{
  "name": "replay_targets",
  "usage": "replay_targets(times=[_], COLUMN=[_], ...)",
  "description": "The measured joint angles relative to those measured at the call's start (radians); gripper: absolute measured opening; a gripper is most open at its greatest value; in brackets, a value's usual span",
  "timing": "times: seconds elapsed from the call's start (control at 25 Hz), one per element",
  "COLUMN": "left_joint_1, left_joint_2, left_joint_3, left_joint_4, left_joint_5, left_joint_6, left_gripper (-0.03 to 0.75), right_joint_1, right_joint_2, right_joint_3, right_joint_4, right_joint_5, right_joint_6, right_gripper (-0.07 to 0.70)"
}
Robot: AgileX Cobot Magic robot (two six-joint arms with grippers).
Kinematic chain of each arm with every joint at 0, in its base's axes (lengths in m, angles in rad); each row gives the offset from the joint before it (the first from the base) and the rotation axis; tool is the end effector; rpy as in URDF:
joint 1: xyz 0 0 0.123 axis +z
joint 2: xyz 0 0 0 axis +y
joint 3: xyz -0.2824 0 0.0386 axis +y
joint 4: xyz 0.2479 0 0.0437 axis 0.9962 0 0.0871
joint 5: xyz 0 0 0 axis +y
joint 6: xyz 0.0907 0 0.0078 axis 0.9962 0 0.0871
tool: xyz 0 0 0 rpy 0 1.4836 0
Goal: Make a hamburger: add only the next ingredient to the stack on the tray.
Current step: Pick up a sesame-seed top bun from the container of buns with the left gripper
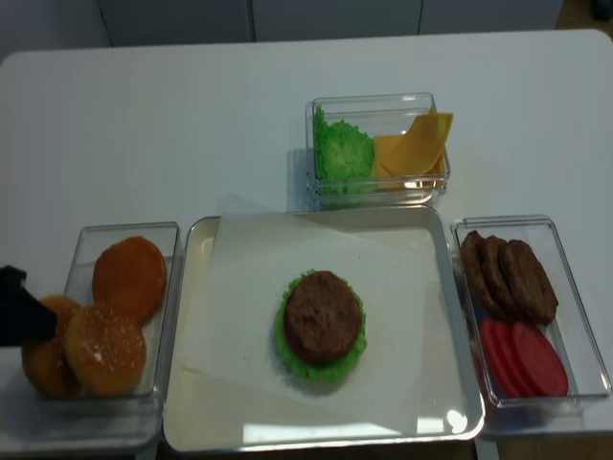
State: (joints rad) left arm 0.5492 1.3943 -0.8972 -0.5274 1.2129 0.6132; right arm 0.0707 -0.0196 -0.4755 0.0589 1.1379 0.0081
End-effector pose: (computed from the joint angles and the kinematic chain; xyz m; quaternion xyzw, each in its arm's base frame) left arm 0.2160 0.0818 0.2477 -0.0667 0.9677 -0.2158 0.1117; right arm -0.0089 0.0043 0.2643 -0.0295 0.8730 0.0485 0.4843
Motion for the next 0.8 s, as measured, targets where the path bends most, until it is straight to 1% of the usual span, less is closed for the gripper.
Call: replay_targets(times=[0.12,0.36,0.52,0.64,0.8], left_joint_1=[0.000,0.000,0.000,0.000,0.000], left_joint_2=[0.000,-0.023,-0.045,-0.050,-0.057], left_joint_3=[-0.017,-0.018,-0.024,-0.065,-0.156], left_joint_4=[0.002,-0.001,-0.034,-0.056,-0.100], left_joint_5=[0.000,0.000,0.000,0.002,0.002], left_joint_6=[0.001,0.005,0.016,-0.001,-0.066], left_gripper=[0.188,0.186,0.186,0.183,0.182], right_joint_1=[0.000,0.000,0.000,0.000,0.000], right_joint_2=[0.000,0.000,0.000,0.000,0.000], right_joint_3=[0.000,0.000,0.000,0.000,0.000], right_joint_4=[0.000,0.000,0.000,0.000,0.000], right_joint_5=[0.000,0.000,0.000,0.000,0.000], right_joint_6=[0.000,0.000,0.000,0.000,0.010], right_gripper=[0.253,0.253,0.253,0.253,0.253])
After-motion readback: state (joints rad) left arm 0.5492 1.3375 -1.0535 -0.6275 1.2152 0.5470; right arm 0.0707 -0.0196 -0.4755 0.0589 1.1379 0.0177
